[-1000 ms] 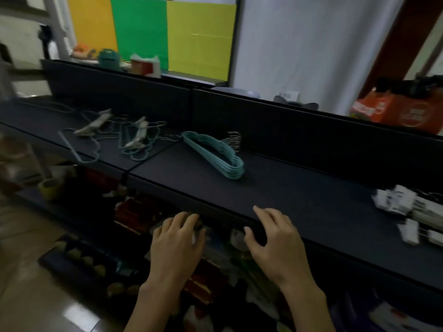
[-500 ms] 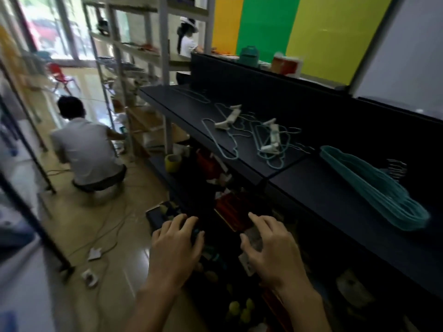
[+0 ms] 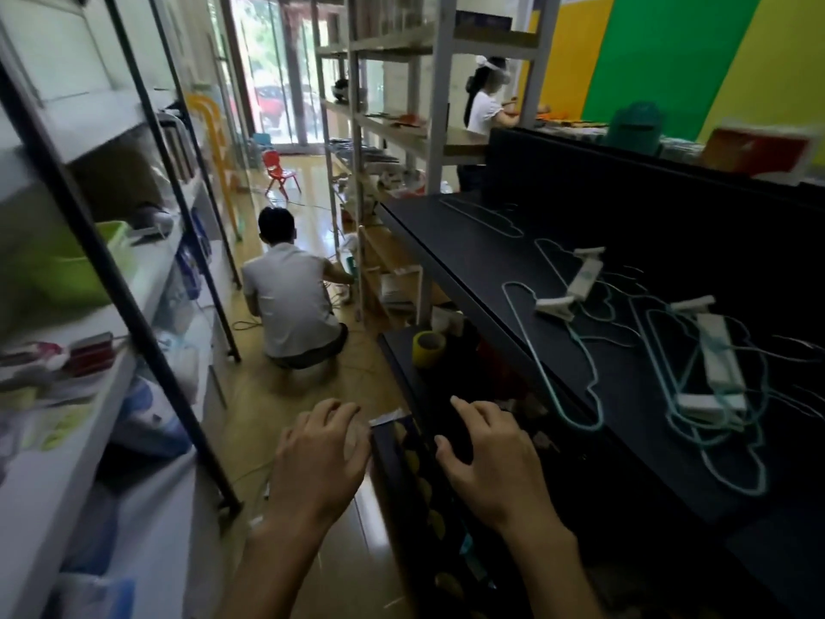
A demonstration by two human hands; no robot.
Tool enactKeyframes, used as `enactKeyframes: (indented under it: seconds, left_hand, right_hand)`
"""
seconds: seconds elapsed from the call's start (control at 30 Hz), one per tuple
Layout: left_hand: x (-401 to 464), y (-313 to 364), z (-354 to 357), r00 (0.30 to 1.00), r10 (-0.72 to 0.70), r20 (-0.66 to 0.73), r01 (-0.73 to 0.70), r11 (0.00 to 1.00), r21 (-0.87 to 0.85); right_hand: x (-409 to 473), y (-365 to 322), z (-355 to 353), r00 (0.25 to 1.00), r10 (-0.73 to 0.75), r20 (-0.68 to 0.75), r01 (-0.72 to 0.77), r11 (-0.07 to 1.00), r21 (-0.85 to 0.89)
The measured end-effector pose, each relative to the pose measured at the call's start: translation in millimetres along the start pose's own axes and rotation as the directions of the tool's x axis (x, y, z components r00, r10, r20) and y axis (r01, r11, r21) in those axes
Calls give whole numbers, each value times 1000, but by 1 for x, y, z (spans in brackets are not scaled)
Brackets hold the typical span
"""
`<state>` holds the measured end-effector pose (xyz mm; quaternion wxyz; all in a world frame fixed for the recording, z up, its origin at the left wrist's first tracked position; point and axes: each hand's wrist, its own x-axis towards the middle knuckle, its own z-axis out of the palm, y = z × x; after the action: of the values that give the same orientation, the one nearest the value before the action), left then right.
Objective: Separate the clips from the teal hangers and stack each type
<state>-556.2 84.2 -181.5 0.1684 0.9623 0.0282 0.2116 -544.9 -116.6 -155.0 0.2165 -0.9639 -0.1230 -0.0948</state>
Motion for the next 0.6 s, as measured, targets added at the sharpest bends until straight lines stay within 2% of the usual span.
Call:
enactKeyframes:
  seconds: [0.13, 0.3, 0.47, 0.6]
  left_hand:
    - [27, -19, 11, 998, -56, 43, 54, 998, 34]
    - [75, -34, 24, 998, -68, 12, 68, 997, 26]
    - [137, -53, 49, 999, 4, 41, -4, 1000, -3]
    - [203, -71, 58, 991, 115, 72, -112, 993, -45]
  right_hand:
    - [42, -7, 13, 996, -50, 74, 49, 999, 20]
    - [97, -11, 17, 996, -76, 36, 77, 997, -19]
    - [140, -21, 36, 998, -36, 43, 38, 999, -33]
    - [188, -31, 36, 997, 46, -68, -49, 998, -44]
